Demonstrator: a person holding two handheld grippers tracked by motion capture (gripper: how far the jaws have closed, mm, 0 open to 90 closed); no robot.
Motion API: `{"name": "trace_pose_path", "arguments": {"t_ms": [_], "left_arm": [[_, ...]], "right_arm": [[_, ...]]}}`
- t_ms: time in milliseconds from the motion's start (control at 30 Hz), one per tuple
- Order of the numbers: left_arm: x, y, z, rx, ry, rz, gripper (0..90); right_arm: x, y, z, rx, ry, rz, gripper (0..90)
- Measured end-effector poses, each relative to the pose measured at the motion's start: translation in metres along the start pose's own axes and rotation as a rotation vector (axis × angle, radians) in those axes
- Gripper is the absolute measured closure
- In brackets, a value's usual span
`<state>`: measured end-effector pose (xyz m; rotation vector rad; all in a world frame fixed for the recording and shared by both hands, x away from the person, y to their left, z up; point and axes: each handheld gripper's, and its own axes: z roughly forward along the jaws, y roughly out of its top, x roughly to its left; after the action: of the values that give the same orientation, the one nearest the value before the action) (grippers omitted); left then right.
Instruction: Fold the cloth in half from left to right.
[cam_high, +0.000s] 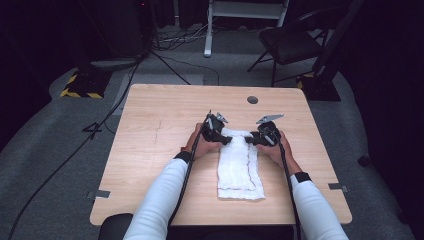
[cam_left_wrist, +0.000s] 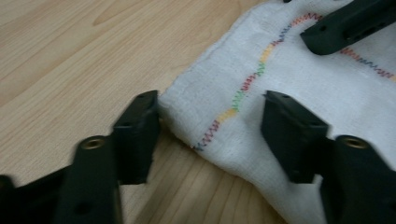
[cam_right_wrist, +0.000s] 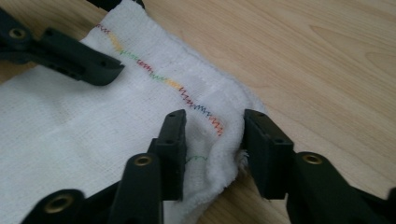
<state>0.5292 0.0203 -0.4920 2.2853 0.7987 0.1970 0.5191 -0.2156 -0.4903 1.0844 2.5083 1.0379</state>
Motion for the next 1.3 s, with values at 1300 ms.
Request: {"name": "trace_pose_path", "arguments": {"t_ms": [1300], "left_arm": [[-0.005,0.028,-0.034,-0.107,0.033,0.147,79.2]], "right_arm": [[0.014,0.025,-0.035,-0.147,-0.129,-0.129,82.7]]}}
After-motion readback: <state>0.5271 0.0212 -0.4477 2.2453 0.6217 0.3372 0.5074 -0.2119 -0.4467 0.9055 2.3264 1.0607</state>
